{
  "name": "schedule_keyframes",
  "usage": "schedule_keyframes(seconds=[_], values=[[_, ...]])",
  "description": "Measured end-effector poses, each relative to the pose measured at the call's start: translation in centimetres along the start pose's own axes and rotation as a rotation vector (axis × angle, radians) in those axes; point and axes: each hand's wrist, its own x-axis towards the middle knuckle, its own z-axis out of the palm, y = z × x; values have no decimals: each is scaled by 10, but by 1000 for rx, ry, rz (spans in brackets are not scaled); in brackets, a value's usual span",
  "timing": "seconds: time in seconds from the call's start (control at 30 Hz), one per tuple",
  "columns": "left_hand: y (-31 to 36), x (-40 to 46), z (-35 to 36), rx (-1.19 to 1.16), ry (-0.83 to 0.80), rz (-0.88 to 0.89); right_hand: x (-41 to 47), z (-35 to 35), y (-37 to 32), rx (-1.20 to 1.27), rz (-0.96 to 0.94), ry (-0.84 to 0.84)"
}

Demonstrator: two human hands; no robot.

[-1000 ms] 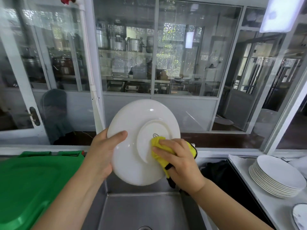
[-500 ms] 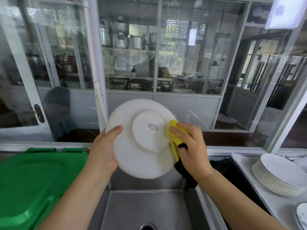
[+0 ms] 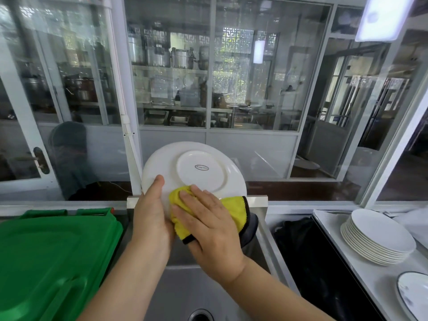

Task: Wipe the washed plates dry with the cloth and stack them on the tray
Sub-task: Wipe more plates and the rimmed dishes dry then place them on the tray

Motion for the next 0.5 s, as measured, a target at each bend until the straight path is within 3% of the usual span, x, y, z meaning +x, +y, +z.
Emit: schedule_keyframes(seconds=[0.23, 0.37, 0.5], values=[[14, 4, -13, 67, -96, 56, -29, -14, 32, -15, 26, 141], [27, 2, -28, 148, -187, 92, -32, -20, 52, 152, 397, 242], [37, -5, -37, 253, -258, 122, -7, -31, 65, 183, 458, 151]])
